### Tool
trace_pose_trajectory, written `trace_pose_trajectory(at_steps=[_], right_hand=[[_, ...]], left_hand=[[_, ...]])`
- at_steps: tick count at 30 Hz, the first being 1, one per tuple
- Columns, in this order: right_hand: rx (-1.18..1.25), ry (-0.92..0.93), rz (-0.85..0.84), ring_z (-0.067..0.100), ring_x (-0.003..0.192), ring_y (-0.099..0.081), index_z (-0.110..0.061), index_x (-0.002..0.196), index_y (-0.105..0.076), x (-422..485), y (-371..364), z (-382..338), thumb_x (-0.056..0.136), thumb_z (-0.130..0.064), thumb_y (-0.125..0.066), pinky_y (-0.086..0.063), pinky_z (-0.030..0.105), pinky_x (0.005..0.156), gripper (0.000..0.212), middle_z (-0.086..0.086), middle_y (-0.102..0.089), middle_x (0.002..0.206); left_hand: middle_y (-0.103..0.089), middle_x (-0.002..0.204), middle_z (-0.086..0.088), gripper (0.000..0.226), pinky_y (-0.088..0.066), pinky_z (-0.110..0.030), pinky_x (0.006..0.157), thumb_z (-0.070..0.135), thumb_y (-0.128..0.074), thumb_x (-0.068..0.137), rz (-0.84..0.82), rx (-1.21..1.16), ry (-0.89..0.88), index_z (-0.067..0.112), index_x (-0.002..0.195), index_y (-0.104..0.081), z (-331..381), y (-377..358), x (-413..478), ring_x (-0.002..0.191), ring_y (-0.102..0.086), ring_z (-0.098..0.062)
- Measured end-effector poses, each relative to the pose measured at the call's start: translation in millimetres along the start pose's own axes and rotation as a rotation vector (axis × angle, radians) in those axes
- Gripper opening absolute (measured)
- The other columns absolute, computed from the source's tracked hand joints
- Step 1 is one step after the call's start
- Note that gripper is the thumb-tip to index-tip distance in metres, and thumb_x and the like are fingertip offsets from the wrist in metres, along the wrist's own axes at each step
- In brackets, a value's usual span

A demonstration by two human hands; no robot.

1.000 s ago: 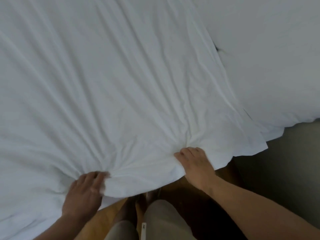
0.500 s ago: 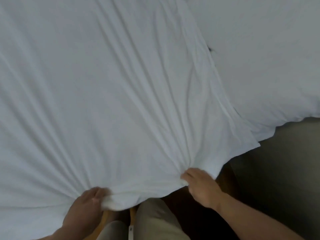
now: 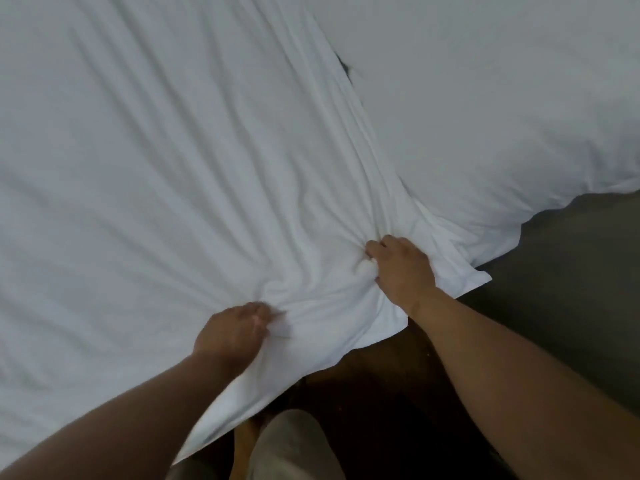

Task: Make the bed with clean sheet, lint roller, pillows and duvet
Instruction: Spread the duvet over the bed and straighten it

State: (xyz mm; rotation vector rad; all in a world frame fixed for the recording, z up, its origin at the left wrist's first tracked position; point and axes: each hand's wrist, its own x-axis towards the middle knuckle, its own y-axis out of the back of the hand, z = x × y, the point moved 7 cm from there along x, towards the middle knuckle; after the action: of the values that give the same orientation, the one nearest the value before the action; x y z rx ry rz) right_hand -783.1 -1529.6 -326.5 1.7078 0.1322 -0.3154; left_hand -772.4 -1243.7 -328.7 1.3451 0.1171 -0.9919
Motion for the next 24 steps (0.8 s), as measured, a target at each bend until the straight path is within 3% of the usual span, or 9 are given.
trace_pose_trajectory(at_steps=[4, 6, 8, 11, 13, 15, 17, 20, 24], right_hand=[[0.075, 0.078, -0.092, 0.024, 0.071, -0.058, -0.017, 0.1, -0.068, -1.3, 9.1, 21.9, 0.083, -0.01, -0.065, -0.039, 0.029, 0.058, 0.019, 0.003, -0.061, 0.085], [0.113, 0.059, -0.02, 0.023, 0.069, -0.058, -0.016, 0.097, -0.07, -18.7, 15.7, 44.9, 0.077, -0.006, -0.07, -0.047, 0.033, 0.055, 0.022, 0.002, -0.06, 0.08], [0.08, 0.031, 0.024, 0.021, 0.067, -0.056, -0.016, 0.092, -0.069, -32.5, 10.3, 56.2, 0.07, -0.003, -0.076, -0.048, 0.033, 0.051, 0.026, 0.001, -0.057, 0.075], [-0.102, -0.045, -0.096, 0.022, 0.074, -0.053, -0.016, 0.099, -0.061, -23.7, -2.8, 44.8, 0.08, -0.009, -0.066, -0.04, 0.031, 0.06, 0.021, 0.003, -0.055, 0.084], [-0.276, -0.145, -0.265, 0.024, 0.089, -0.054, -0.018, 0.113, -0.052, -18.6, -2.5, 32.8, 0.088, -0.017, -0.051, -0.042, 0.037, 0.073, 0.024, 0.006, -0.054, 0.1], [-0.421, -0.256, -0.459, 0.029, 0.108, -0.052, -0.017, 0.125, -0.045, -21.9, 8.8, 13.7, 0.088, -0.021, -0.047, -0.043, 0.052, 0.092, 0.037, 0.01, -0.052, 0.118], [-0.539, -0.281, -0.616, 0.033, 0.12, -0.05, -0.016, 0.134, -0.046, -22.3, 21.3, -24.7, 0.087, -0.023, -0.05, -0.037, 0.061, 0.103, 0.048, 0.011, -0.05, 0.13], [-0.49, -0.102, -0.611, 0.028, 0.116, -0.052, -0.017, 0.13, -0.053, -13.3, 28.9, -129.5, 0.085, -0.026, -0.057, -0.045, 0.049, 0.098, 0.046, 0.006, -0.052, 0.125], [-0.063, 0.334, -0.569, 0.027, 0.113, -0.055, -0.02, 0.134, -0.047, -24.6, 18.8, -316.5, 0.092, -0.037, -0.059, -0.048, 0.038, 0.089, 0.047, 0.006, -0.048, 0.126]], left_hand=[[-0.071, 0.108, 0.0, 0.027, -0.048, -0.031, 0.079, 0.038, -0.043, 0.091, -0.035, -0.014, -0.136, 0.027, 0.103, -0.065, 1.7, 5.1, 4.1, 0.097, -0.066, -0.027], [-0.067, 0.088, -0.001, 0.018, -0.04, -0.03, 0.068, 0.03, -0.052, 0.094, -0.018, -0.04, -0.2, 0.028, 0.077, -0.049, 23.5, 9.2, -2.7, 0.085, -0.065, -0.028], [-0.066, 0.087, -0.002, 0.02, -0.039, -0.03, 0.067, 0.032, -0.047, 0.095, 0.025, -0.073, -0.184, 0.029, 0.076, -0.045, 34.3, 11.1, -7.5, 0.083, -0.064, -0.028], [-0.063, 0.123, -0.004, 0.053, -0.046, -0.033, 0.097, 0.049, -0.022, 0.091, -0.092, -0.305, -0.056, 0.022, 0.105, -0.066, 21.0, -6.2, -17.8, 0.112, -0.059, -0.025], [-0.033, 0.157, 0.002, 0.057, -0.02, -0.027, 0.121, 0.05, -0.04, 0.094, -0.256, -0.238, -0.072, 0.026, 0.146, -0.046, 9.1, -33.2, -40.9, 0.144, -0.03, -0.018], [-0.013, 0.163, 0.01, 0.071, -0.01, -0.027, 0.123, 0.045, -0.056, 0.094, -0.269, -0.157, -0.103, 0.033, 0.156, -0.024, -12.4, -43.4, -73.0, 0.15, -0.013, -0.013], [-0.014, 0.163, 0.01, 0.072, -0.011, -0.027, 0.121, 0.048, -0.056, 0.094, -0.249, -0.108, -0.013, 0.036, 0.156, -0.021, -54.3, -43.1, -110.8, 0.149, -0.013, -0.013], [-0.017, 0.162, 0.007, 0.08, -0.016, -0.033, 0.118, 0.055, -0.057, 0.089, -0.221, -0.018, 0.228, 0.035, 0.156, -0.017, -142.2, -41.2, -186.9, 0.148, -0.017, -0.018], [-0.017, 0.163, 0.004, 0.098, -0.013, -0.045, 0.12, 0.064, -0.065, 0.079, -0.158, 0.096, 0.443, 0.035, 0.157, -0.012, -244.3, -33.7, -285.1, 0.15, -0.014, -0.023]])
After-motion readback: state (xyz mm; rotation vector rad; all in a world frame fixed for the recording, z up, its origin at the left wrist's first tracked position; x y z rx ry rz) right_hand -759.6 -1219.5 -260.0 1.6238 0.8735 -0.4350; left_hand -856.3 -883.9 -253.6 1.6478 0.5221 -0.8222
